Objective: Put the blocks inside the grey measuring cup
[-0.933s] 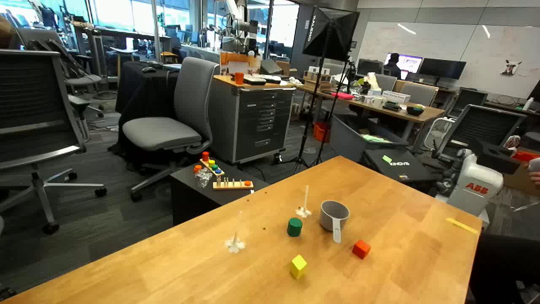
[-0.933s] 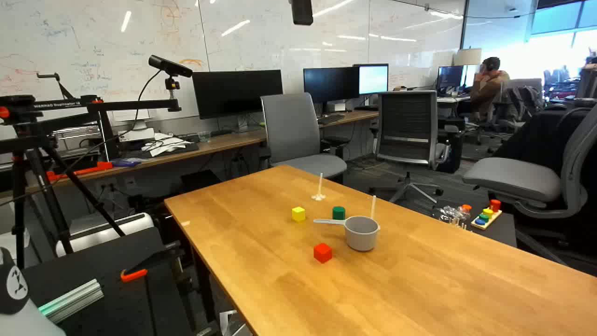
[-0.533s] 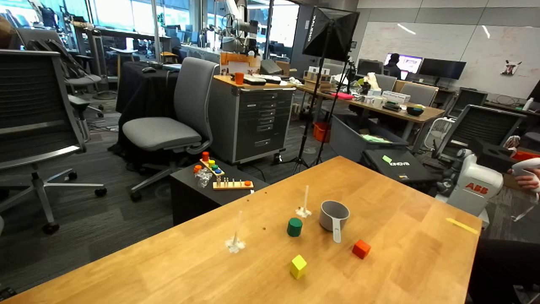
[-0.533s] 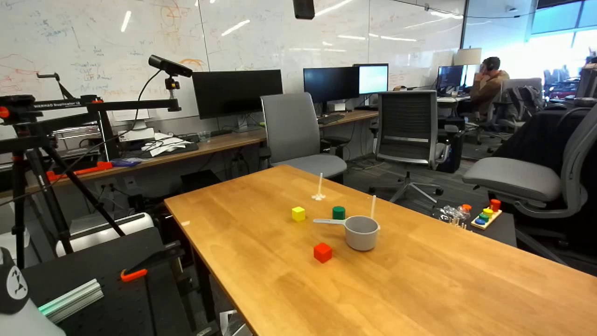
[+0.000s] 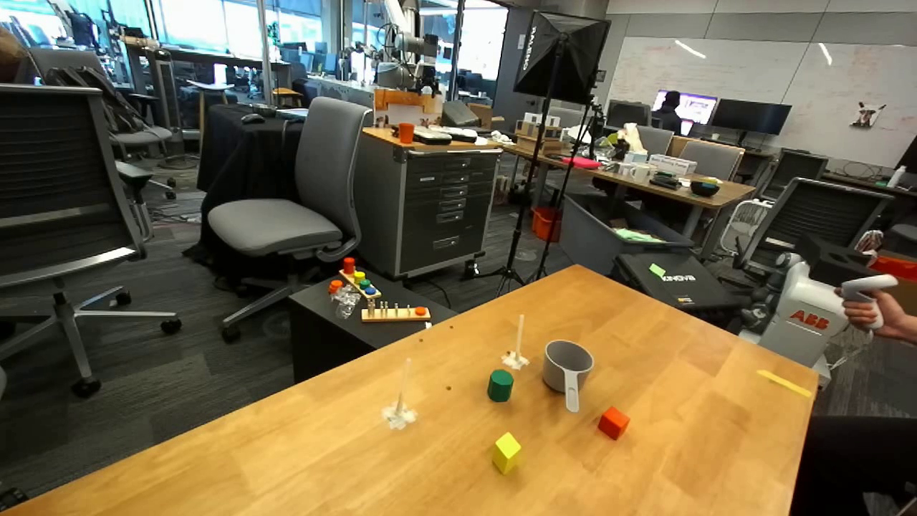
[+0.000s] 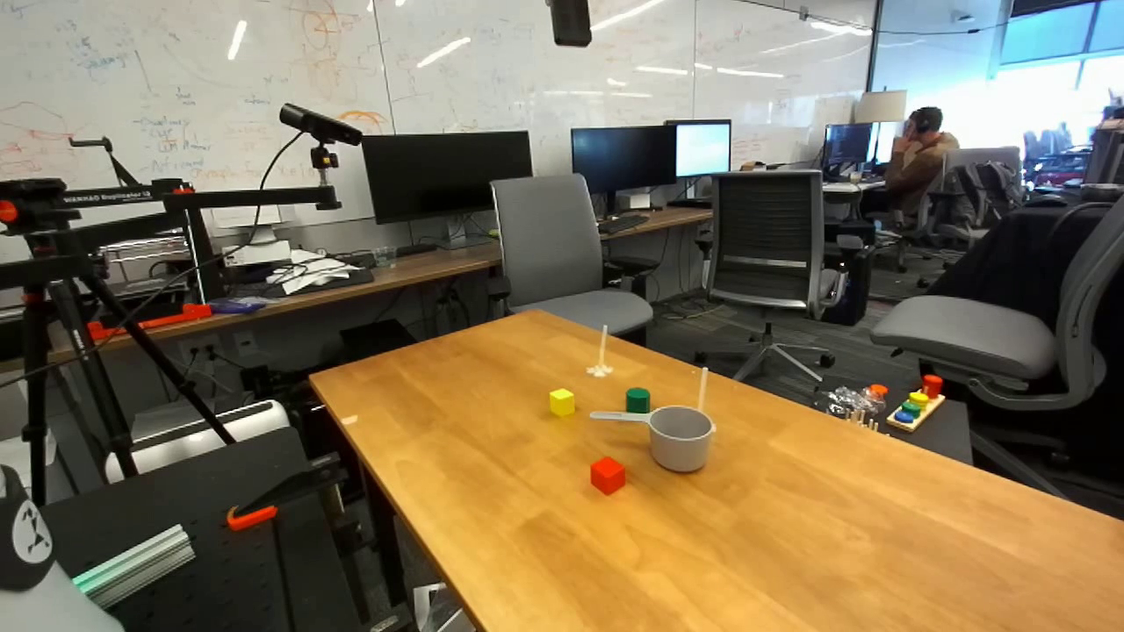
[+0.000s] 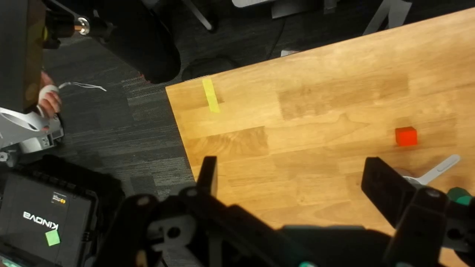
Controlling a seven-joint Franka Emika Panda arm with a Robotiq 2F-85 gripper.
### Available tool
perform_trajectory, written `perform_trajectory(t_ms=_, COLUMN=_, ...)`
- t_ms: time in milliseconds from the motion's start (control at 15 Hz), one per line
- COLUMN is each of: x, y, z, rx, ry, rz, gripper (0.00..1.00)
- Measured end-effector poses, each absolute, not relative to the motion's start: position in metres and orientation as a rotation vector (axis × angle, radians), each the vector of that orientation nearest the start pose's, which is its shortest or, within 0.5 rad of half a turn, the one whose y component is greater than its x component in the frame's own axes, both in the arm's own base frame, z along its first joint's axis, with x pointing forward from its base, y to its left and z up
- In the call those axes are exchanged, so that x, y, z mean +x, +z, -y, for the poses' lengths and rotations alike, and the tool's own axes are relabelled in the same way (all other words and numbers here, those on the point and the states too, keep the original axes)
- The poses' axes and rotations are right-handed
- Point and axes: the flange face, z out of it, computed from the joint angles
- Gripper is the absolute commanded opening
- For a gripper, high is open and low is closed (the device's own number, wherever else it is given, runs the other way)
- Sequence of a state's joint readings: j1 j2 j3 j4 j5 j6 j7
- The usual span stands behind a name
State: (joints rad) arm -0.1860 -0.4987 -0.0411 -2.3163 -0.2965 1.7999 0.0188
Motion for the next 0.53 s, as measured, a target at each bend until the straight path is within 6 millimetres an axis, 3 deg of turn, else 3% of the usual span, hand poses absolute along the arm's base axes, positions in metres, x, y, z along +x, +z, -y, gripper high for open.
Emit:
perform_trajectory(t_ms=200, x=0.398, y=0.509, z=0.102, rx=-3.398, ry=0.107, rz=-0.219, gripper=1.00)
perform_trajectory(t_ms=533, x=0.441, y=0.434, z=0.040, rx=-3.417, ry=0.200, rz=-0.093, gripper=1.00)
